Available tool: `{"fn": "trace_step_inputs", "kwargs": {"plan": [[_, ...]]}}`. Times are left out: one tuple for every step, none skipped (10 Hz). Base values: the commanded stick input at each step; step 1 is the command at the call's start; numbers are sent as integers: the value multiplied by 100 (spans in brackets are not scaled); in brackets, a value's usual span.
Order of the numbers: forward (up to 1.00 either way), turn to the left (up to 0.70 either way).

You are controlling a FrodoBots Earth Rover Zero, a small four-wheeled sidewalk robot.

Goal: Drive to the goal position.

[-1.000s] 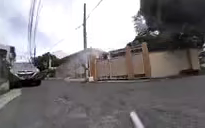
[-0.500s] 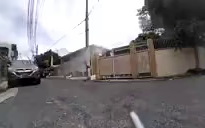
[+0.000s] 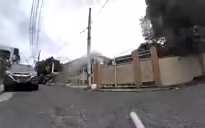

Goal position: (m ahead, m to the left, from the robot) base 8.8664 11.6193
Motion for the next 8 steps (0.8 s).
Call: {"fn": "trace_step_inputs", "kwargs": {"plan": [[70, 0], [70, 0], [70, 0], [70, 0], [70, 0], [70, 0], [70, 0], [70, 12]]}}
